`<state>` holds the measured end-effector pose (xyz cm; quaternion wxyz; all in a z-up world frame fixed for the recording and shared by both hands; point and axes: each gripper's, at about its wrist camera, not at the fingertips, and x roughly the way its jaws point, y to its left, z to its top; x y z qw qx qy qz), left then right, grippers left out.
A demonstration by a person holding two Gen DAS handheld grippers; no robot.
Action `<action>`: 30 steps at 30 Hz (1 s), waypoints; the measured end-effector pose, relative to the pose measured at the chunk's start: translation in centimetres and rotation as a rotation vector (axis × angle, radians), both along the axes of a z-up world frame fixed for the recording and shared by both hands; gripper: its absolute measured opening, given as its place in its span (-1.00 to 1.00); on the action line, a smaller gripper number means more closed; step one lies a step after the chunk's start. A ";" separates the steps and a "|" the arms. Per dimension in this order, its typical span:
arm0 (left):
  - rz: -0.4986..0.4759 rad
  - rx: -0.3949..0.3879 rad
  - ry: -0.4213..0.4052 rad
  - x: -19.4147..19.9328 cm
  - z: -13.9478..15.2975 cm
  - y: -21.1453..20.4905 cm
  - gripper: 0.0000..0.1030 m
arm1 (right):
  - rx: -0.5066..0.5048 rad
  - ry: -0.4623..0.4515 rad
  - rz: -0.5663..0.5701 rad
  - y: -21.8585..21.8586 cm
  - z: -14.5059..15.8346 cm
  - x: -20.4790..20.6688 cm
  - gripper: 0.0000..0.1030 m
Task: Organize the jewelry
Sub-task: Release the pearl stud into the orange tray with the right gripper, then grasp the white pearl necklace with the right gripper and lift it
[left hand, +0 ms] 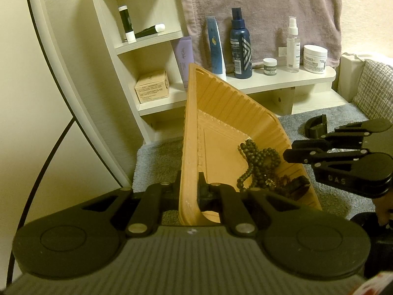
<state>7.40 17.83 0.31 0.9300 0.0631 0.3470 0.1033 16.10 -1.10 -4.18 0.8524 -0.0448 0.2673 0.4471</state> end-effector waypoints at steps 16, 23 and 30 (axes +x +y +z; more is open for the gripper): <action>0.000 -0.002 -0.002 -0.1 0.0 -0.2 -0.85 | -0.010 -0.023 -0.171 -6.1 -0.3 0.3 -0.01; 0.000 -0.003 -0.003 -0.1 0.0 -0.2 -0.85 | -0.066 0.025 -0.341 -11.2 -2.4 0.7 -0.02; 0.001 -0.003 -0.003 -0.1 0.0 -0.2 -0.85 | -0.098 0.059 -0.460 -15.0 -3.5 2.2 -0.02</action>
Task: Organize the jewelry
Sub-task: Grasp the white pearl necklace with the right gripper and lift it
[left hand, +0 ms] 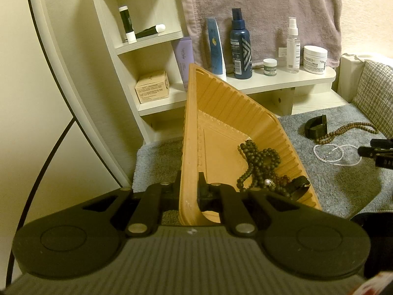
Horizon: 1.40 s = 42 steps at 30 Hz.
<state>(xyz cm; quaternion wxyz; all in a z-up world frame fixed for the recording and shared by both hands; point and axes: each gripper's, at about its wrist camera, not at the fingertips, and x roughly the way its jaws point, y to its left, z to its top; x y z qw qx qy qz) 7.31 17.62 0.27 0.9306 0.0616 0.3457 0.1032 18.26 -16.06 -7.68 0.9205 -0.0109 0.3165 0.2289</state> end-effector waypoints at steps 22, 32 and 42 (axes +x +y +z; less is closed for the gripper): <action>0.000 0.000 0.003 0.1 0.0 0.3 -0.86 | -0.120 0.024 0.015 1.8 -1.8 2.2 -0.96; -0.001 0.000 0.002 0.1 0.0 0.3 -0.86 | -0.084 -0.095 0.063 1.7 2.6 0.8 -0.96; -0.001 -0.001 0.002 0.1 0.0 0.4 -0.85 | -0.014 -0.233 0.132 2.1 8.7 -0.6 -0.96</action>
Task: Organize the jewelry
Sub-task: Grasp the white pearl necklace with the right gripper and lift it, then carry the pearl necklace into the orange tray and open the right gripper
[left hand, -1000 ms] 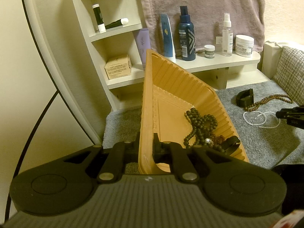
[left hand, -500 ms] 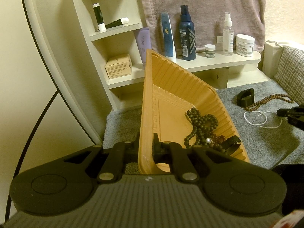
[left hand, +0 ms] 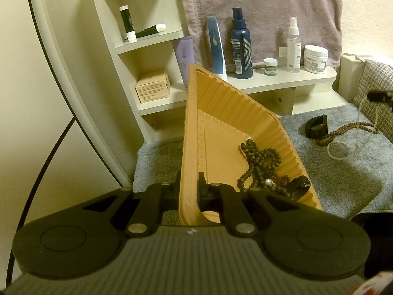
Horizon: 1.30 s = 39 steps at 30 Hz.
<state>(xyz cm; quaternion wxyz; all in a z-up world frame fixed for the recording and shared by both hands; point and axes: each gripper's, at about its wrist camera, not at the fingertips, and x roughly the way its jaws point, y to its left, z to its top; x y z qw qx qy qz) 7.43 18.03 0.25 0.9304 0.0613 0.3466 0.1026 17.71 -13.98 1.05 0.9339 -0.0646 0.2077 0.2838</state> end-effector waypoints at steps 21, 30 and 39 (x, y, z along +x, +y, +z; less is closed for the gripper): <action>0.002 -0.010 -0.004 -0.1 0.1 0.1 -0.85 | 0.156 -0.092 0.252 4.8 8.5 -1.2 -0.96; 0.004 -0.018 -0.006 0.0 0.1 0.2 -0.85 | 0.204 -0.092 0.419 9.8 10.8 -2.1 -0.96; 0.004 -0.026 -0.010 -0.2 0.0 0.3 -0.85 | 0.186 0.079 0.488 13.7 6.9 0.1 -0.96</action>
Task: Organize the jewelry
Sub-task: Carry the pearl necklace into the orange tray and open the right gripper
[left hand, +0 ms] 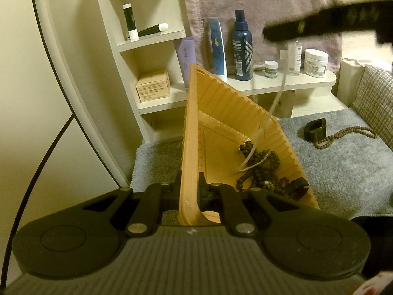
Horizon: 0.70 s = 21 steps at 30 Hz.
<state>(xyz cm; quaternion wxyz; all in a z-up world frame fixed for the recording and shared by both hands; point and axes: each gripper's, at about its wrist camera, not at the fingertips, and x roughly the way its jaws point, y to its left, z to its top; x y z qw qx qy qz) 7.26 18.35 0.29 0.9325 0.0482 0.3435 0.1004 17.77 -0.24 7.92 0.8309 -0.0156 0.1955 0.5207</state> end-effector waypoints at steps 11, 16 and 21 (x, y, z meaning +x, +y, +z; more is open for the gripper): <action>0.001 -0.001 -0.001 0.0 0.0 0.1 -0.85 | -0.137 0.161 0.003 1.7 -7.0 2.5 -0.96; -0.001 -0.001 0.001 0.0 0.0 0.1 -0.84 | -0.176 0.221 0.016 2.2 -9.0 3.1 -0.96; -0.001 0.001 0.001 0.1 0.1 0.1 -0.84 | -0.163 0.239 0.022 1.8 -9.5 3.1 -0.95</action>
